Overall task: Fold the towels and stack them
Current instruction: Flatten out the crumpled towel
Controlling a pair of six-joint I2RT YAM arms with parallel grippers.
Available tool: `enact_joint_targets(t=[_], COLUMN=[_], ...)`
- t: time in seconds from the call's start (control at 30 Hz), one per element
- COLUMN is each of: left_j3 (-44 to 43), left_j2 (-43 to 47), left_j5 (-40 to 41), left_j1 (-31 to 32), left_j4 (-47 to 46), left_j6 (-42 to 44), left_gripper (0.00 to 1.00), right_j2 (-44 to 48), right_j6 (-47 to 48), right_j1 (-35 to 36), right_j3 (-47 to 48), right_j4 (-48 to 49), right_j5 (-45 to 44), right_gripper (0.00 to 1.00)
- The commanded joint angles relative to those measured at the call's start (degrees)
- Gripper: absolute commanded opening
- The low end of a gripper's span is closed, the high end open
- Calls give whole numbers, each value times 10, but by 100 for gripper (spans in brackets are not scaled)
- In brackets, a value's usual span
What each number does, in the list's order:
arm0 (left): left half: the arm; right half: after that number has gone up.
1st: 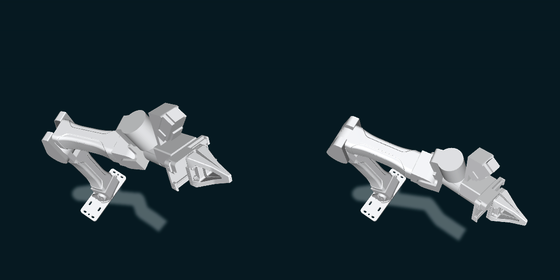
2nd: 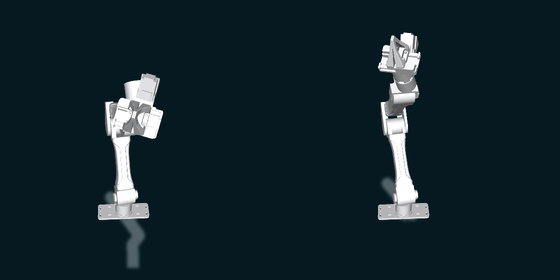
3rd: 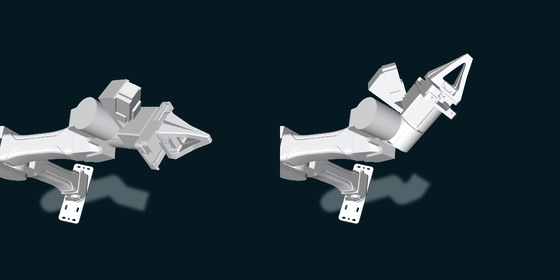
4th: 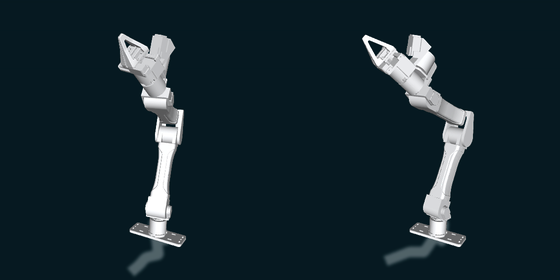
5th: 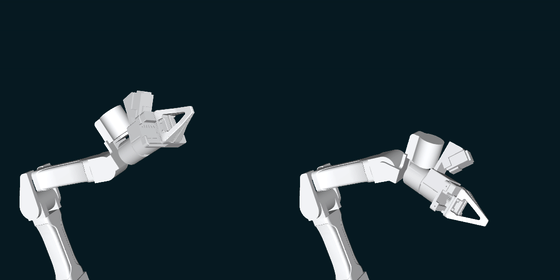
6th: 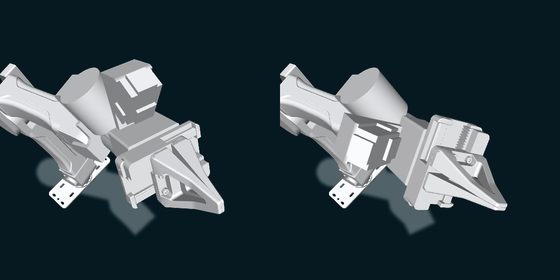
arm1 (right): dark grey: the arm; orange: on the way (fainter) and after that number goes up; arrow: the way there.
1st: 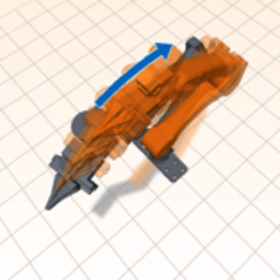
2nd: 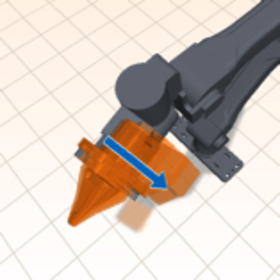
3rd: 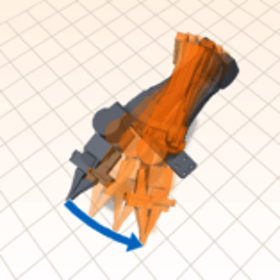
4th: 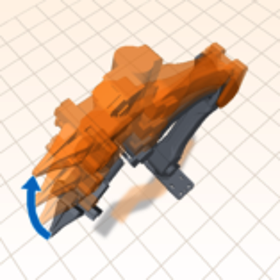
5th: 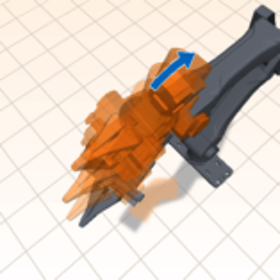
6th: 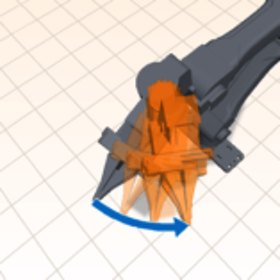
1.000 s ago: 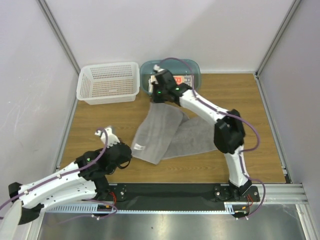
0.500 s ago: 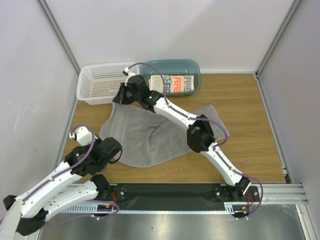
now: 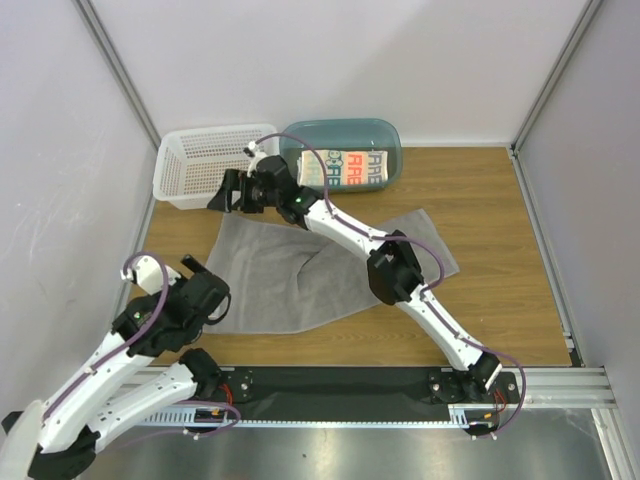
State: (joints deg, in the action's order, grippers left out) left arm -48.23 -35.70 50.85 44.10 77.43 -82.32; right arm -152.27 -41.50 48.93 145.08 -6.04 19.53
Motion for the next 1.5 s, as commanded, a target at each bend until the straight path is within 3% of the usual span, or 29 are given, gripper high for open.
enact_joint_targets(t=[0.0, 0.07, 0.13, 0.17, 0.2, 0.37, 0.5, 0.53, 0.63, 0.77, 0.9, 1.13, 1.27, 1.47], left_j3=[-60, -109, -135, -148, -150, -165, -163, -160, -137, -94, -67, -49, -41, -50], left_j2=[-4, -18, -35, -62, -80, -228, -320, -346, -382, -412, -431, -485, -519, -559], left_j5=[21, 57, 65, 54, 15, -118, -242, -281, -353, -370, -366, -344, -363, -353], left_j1=[-10, -10, -10, -11, -12, -36, -99, -115, -186, -254, -303, -325, -339, -341], left_j4=[66, 62, -39, -93, -197, -382, -475, -490, -541, -605, -641, -699, -736, -743], left_j6=[36, 55, 199, 321, 373, 464, 477, 476, 459, 448, 421, 400, 372, 374], left_gripper=[100, 100, 100, 100, 100, 99, 97, 97, 95, 93, 90, 86, 79, 77], right_j2=[33, 103, 158, 211, 236, 428, 556, 575, 646, 694, 697, 686, 664, 641], right_j6=[40, 62, 71, 76, 81, 140, 129, 121, 104, 104, 93, 83, 89, 92], right_j1=[-8, -33, -58, -87, -103, -178, -275, -296, -365, -408, -430, -462, -463, -463], right_j3=[21, -36, -79, -102, -138, -288, -474, -549, -653, -804, -884, -936, -937, -945], right_j4=[-51, -100, -126, -151, -165, -223, -225, -226, -223, -221, -223, -187, -170, -165], right_j5=[19, 4, -11, -16, -26, -108, -191, -194, -195, -220, -230, -224, -218, -236], right_gripper=[100, 100, 100, 100, 100, 100, 100, 100, 100, 100, 100, 90, 74, 71])
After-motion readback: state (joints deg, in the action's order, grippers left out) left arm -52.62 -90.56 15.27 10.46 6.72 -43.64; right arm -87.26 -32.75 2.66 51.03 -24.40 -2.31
